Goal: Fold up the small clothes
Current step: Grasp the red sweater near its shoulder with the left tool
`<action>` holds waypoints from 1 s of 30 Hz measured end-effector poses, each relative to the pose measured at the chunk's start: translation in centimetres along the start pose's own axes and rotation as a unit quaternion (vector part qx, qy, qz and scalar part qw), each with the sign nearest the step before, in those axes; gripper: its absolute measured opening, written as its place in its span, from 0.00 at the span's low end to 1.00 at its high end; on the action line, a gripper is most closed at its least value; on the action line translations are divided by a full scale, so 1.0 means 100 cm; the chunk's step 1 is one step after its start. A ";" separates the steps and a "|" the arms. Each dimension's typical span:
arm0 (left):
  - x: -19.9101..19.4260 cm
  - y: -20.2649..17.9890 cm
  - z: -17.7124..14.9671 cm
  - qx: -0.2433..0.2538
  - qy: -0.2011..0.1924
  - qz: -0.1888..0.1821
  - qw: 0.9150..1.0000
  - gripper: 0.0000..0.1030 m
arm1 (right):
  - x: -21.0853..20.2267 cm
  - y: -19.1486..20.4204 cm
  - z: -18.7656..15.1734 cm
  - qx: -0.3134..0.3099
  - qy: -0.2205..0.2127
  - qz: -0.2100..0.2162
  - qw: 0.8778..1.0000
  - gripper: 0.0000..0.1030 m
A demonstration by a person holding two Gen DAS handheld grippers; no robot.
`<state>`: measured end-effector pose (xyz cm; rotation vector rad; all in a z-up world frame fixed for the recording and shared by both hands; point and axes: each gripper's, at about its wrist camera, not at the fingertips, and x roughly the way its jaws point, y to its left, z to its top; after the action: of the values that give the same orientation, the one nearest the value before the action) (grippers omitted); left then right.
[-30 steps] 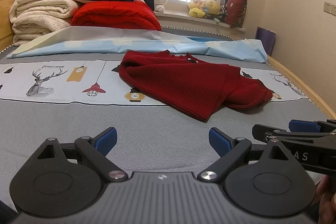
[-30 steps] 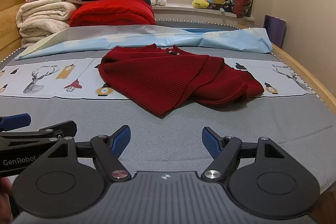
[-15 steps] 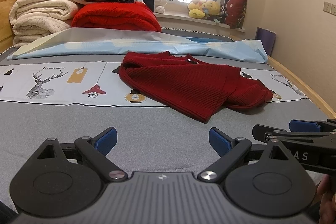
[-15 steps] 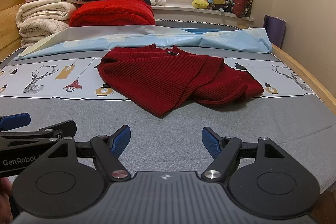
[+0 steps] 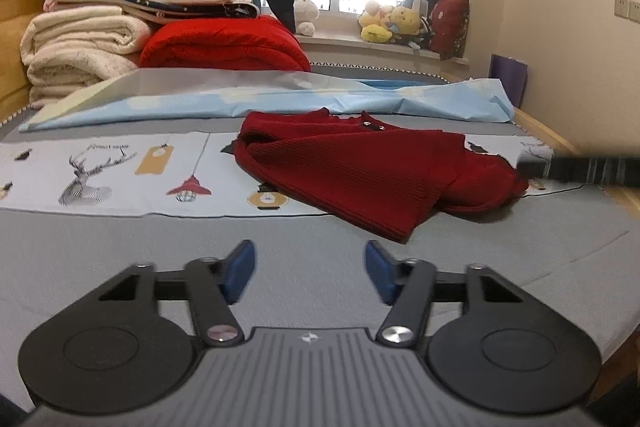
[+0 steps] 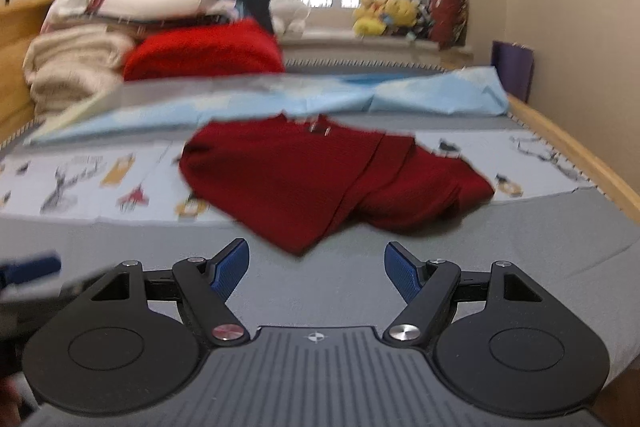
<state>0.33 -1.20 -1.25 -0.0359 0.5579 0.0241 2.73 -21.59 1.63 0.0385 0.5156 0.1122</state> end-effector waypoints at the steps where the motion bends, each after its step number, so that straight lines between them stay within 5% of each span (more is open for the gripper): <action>1: 0.003 0.001 0.002 0.005 0.003 -0.001 1.000 0.48 | 0.002 -0.004 0.008 0.000 -0.008 0.003 1.000 0.73; 5: 0.025 0.013 0.017 0.002 0.024 -0.014 1.000 0.20 | 0.023 -0.020 0.041 -0.020 -0.040 0.009 0.999 0.69; 7: 0.043 0.017 0.027 0.000 0.028 -0.012 1.000 0.17 | 0.041 -0.031 0.055 -0.024 -0.054 0.003 0.998 0.67; 10: 0.084 0.024 0.038 -0.004 0.039 -0.003 0.999 0.16 | 0.063 -0.052 0.056 0.002 -0.061 0.003 0.998 0.50; 14: 0.152 0.034 0.046 -0.037 0.063 -0.004 0.997 0.16 | 0.085 -0.071 0.052 0.033 -0.021 -0.002 0.999 0.27; 21: 0.260 0.049 0.057 -0.121 0.086 0.003 0.989 0.24 | 0.099 -0.089 0.055 0.058 -0.006 0.017 0.998 0.29; 25: 0.307 0.053 0.059 -0.207 0.117 -0.019 0.971 0.49 | 0.100 -0.090 0.056 0.047 -0.006 0.014 0.999 0.35; 27: 0.331 0.053 0.056 -0.242 0.151 -0.034 0.958 0.49 | 0.101 -0.093 0.056 0.047 -0.006 0.009 0.999 0.39; 30: 0.345 0.042 0.062 -0.225 0.157 -0.041 0.961 0.48 | 0.103 -0.101 0.056 0.059 0.000 0.002 0.998 0.39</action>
<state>32.75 3.73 -14.44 -0.5133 0.8589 0.0653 15.41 -30.44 0.84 0.1548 0.5224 0.0854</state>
